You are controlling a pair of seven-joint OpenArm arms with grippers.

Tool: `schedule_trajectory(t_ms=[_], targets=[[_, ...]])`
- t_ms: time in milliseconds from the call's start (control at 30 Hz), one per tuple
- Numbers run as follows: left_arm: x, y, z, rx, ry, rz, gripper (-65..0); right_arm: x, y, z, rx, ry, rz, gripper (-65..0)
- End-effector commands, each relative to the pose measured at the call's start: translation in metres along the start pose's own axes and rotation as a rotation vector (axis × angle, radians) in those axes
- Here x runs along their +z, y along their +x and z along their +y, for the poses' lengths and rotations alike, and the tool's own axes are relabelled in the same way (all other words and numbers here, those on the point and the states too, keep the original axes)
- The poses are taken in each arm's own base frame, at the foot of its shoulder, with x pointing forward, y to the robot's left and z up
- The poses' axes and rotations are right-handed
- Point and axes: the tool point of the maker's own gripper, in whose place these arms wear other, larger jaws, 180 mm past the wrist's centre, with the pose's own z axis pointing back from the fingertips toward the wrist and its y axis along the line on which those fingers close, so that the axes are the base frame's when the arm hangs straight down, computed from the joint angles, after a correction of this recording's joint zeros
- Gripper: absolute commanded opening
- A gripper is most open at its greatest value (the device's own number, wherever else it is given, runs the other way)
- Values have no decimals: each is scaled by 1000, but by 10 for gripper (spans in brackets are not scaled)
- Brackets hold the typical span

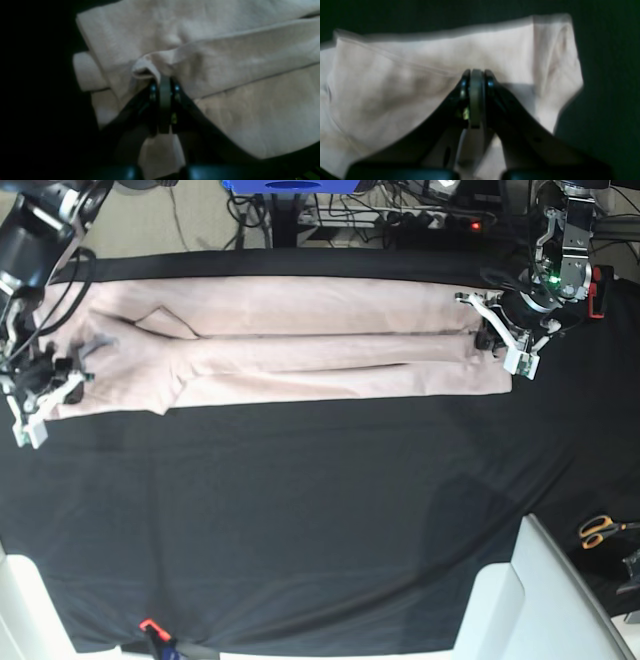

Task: Fold the T-shirt properly
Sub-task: 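Adjust grips on the folded strip ends with both grippers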

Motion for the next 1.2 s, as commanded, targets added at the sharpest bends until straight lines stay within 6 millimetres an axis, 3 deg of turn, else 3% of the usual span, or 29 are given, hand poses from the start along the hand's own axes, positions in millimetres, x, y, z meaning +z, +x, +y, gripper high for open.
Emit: schedule_trajectory(t_ms=[0,300,567,733,1033,1167], targets=[[2,10,5,-6,5,-32,-650,5,17,-14,4,-21,-43,-642],[2,10,5,-6,5,-32,-650,2,15,-42,-47,-44,-88,-642],[1,9,2,-8,-2,-29,-650,10,42,-76,-128,-176,-245,-642],[2,9,3,-7,0,-30,-650,23,51,-84,-123,-222,-302,-642],[5,19,3,-21,0,-54,-643,43,56,-50,-38,-224,-384,-642],[12,27,-2,-36,-11,-79,-418,40,46,-50,-42,-225,-314,-642]])
